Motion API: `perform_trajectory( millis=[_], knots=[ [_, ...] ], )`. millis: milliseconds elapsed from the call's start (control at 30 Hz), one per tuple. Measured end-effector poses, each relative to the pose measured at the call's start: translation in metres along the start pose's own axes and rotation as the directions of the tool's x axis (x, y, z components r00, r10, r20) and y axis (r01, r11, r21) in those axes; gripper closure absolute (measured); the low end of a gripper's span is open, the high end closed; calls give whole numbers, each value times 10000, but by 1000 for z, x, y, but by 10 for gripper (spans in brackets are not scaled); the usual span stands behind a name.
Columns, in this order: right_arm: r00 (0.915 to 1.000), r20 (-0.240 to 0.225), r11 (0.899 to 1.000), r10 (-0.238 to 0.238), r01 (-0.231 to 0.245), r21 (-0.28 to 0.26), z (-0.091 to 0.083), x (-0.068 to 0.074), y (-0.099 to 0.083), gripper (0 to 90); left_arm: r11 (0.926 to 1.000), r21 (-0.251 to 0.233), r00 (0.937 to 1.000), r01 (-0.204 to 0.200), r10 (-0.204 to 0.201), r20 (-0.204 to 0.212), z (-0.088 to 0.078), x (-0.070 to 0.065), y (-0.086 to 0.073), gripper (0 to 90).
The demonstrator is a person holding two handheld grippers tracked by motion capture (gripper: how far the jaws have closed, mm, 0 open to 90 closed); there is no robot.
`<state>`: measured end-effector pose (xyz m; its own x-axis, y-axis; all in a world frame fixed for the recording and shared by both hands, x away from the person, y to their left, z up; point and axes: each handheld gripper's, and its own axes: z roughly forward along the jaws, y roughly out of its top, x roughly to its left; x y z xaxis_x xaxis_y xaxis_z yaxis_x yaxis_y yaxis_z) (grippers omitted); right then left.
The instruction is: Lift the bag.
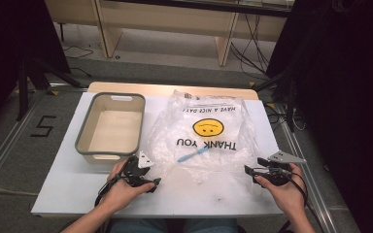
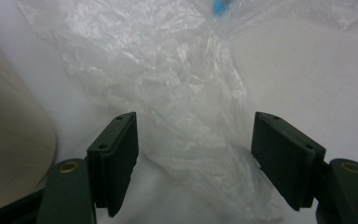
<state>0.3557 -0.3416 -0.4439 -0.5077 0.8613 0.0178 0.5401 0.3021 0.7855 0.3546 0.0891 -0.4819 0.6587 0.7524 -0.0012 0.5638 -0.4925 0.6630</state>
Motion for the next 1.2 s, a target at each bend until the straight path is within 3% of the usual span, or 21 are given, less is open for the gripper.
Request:
perform_trajectory(
  millis=[167,267,433,567,700,867,1000,1200],
  knots=[
    [9999,29,9999,101,-101,-115,-6,0,1,363,10000,19,10000,33,-33,3,-1,-1,-1,326],
    [9991,-6,9986,416,-416,332,-14,3,-6,364,9994,345,9999,99,-102,80,0,-1,-3,351],
    [9982,-226,9886,562,-524,1411,-18,8,-19,348,9983,526,9995,264,-273,150,0,-1,-4,409],
    [9984,-314,9836,472,-410,1759,-22,13,-25,337,9980,578,9996,270,-275,71,-1,-2,-4,452],
    [9989,-459,9740,91,15,2266,-20,18,-32,339,9975,681,9997,196,-205,128,-2,-6,-3,529],
    [9979,-569,9600,-294,441,2766,-14,19,-35,402,9965,805,9996,218,-232,160,-2,-8,-2,626],
    [9984,-544,9565,-179,329,2900,-10,15,-37,463,9958,874,9993,289,-308,207,-2,-9,-1,681],
    [9985,-480,9542,-249,380,2966,-7,11,-37,571,9947,1021,9996,74,-101,258,-3,-10,1,779]
  ],
)
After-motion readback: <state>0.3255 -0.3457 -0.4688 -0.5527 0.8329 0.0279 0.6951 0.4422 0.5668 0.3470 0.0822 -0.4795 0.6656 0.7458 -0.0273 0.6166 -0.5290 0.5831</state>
